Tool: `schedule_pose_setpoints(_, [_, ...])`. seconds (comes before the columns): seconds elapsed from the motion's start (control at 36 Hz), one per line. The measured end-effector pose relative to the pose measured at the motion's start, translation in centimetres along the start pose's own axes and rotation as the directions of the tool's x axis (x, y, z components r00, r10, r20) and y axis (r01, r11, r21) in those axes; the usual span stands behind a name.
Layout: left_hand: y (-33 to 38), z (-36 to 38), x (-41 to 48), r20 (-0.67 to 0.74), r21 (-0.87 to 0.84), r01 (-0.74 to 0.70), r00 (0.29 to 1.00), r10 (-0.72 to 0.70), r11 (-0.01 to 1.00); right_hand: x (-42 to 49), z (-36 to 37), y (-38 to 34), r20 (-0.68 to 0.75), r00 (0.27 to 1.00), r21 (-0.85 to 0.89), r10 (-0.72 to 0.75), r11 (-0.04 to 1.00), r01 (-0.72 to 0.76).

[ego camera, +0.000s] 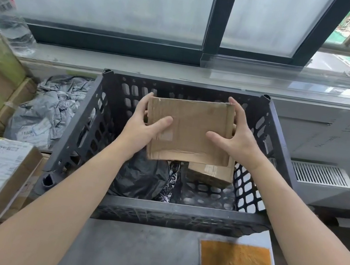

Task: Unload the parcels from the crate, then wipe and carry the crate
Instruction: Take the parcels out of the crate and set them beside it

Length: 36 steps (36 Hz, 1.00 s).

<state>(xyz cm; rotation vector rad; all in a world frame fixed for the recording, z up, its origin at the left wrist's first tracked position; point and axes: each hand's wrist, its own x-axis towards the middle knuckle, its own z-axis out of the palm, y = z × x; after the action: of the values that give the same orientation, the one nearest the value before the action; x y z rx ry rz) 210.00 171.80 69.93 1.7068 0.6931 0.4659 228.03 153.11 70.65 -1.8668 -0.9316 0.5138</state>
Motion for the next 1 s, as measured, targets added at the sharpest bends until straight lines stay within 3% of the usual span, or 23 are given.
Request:
schedule_pose_setpoints(0.08, [-0.3,-0.2,0.3,-0.019,-0.046,0.078,0.997,-0.079,0.996,-0.2,0.5,0.0,0.08,0.996,-0.019,0.042,0.999,-0.041])
schedule_pose_setpoints(0.17, [-0.3,-0.1,0.3,0.005,-0.038,0.098,0.995,-0.098,0.994,0.1,0.4,-0.2,0.052,0.995,-0.004,0.091,0.996,-0.091])
schedule_pose_setpoints(0.28, [0.3,0.4,-0.6,0.186,0.07,0.003,0.982,-0.016,0.998,1.0,-0.2,0.3,-0.071,0.967,0.116,0.244,0.965,-0.235])
schedule_pose_setpoints(0.39, [0.0,0.8,-0.7,0.267,0.107,-0.073,0.963,0.042,0.992,1.1,-0.3,0.5,-0.048,0.925,0.267,0.378,0.897,-0.353])
schedule_pose_setpoints(0.5, [-0.3,1.0,-0.4,0.175,0.139,-0.098,0.982,0.073,0.986,0.7,-0.3,0.1,-0.022,0.956,0.214,0.294,0.935,-0.282])
schedule_pose_setpoints(0.69, [-0.3,0.7,0.0,0.005,0.113,0.037,0.999,-0.038,0.993,-0.2,0.1,-0.9,0.083,0.99,0.043,0.113,0.992,-0.117])
schedule_pose_setpoints(1.0, [-0.5,0.1,0.6,-0.09,-0.005,0.171,0.981,-0.171,0.985,-0.1,0.6,0.3,0.162,0.987,-0.04,-0.013,0.999,0.02])
